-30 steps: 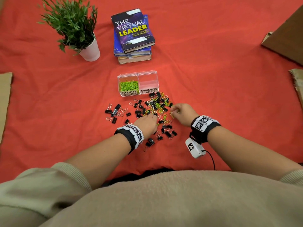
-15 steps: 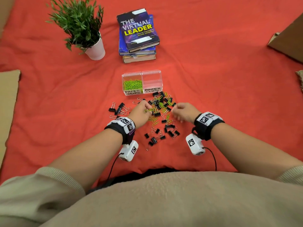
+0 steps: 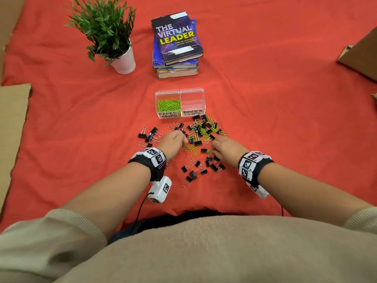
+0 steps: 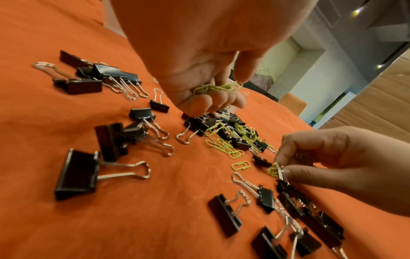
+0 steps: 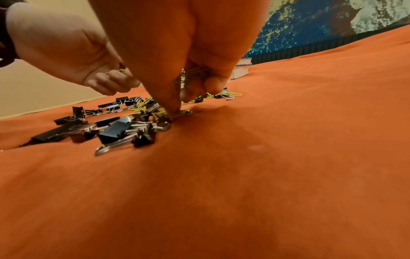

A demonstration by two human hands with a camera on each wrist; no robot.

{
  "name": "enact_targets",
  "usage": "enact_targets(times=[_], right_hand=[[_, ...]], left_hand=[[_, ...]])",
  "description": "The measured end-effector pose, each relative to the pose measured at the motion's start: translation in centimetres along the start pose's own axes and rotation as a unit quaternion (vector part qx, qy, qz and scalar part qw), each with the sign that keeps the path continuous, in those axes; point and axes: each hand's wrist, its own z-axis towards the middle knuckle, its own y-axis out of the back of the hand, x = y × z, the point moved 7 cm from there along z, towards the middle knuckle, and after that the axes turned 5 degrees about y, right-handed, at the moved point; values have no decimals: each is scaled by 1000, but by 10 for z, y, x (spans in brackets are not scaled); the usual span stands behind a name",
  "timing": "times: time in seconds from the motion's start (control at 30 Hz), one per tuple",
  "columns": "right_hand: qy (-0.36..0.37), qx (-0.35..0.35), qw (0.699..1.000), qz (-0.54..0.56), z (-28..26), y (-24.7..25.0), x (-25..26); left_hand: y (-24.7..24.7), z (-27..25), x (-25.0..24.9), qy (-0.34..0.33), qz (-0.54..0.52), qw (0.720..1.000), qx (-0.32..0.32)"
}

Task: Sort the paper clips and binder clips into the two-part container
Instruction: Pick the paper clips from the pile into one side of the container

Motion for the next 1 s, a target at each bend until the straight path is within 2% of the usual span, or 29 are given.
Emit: enact_targets(times=[0.1, 0.2, 0.27, 0.4, 0.5, 0.63, 0.7, 0.83, 1.0], right_hand=[[-4, 7, 1000, 6, 1, -1, 0], [-48, 27, 995, 77, 1, 9, -5], [-78, 25, 989, 125, 1, 22, -8], [-93, 14, 978, 188, 9, 53, -6], [-90, 6, 968, 236, 26, 75, 1], [-89, -6, 963, 254, 58, 100, 18], [-83, -27, 972, 218, 82, 114, 29], [-86, -70, 989, 101, 136, 129, 52], [-64, -44, 996, 32, 182, 112, 75]], left_hand=[[0, 1, -2, -25, 105, 994, -16], [-2, -2, -8, -82, 272, 958, -31], [-8, -4, -10, -121, 343, 931, -20], [-17, -4, -8, -155, 422, 893, 7], [-20, -1, -6, -148, 452, 879, 23], [-18, 0, -5, -149, 445, 883, 20], [-14, -2, -3, -153, 422, 893, 15], [3, -11, -3, -164, 320, 933, 7], [40, -13, -2, -104, 192, 975, -34]])
